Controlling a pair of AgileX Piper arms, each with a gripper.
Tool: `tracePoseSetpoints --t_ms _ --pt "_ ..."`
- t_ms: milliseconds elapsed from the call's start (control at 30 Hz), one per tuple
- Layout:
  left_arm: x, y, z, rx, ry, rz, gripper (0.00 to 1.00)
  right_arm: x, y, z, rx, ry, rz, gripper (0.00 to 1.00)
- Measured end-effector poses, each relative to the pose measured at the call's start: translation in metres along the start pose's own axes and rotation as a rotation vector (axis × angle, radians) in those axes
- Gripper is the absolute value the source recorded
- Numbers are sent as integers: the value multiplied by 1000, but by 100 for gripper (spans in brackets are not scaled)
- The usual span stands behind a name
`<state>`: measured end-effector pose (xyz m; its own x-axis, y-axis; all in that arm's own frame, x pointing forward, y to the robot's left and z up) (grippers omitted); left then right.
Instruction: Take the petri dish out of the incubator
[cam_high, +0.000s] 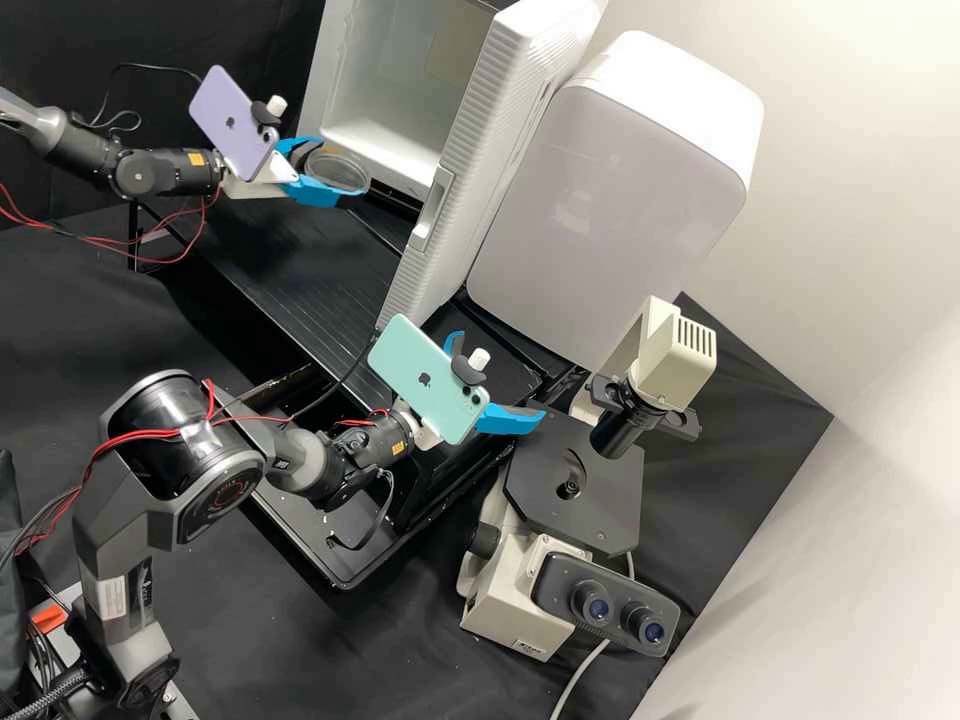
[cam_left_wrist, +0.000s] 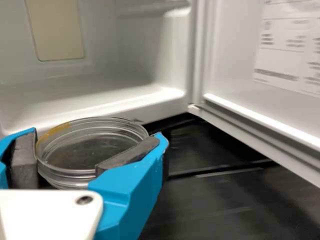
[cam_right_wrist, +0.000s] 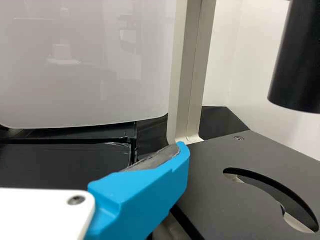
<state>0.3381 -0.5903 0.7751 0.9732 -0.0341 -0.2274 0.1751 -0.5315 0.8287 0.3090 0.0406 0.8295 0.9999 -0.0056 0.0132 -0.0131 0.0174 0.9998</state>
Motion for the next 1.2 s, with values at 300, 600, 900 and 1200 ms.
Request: tracePoseSetpoints --t_ms 300,600,900,1200 --pt "-45 -26 1 -13 -90 -75 0 0 0 0 0 0 0 100" --pt "-86 -53 2 8 -151 -109 0 0 0 0 0 0 0 100" --pt "-97 -65 -1 15 -156 -115 0 0 0 0 0 0 0 100" --pt "-92 -72 -5 -21 -141 -137 100 0 0 0 0 0 0 100"
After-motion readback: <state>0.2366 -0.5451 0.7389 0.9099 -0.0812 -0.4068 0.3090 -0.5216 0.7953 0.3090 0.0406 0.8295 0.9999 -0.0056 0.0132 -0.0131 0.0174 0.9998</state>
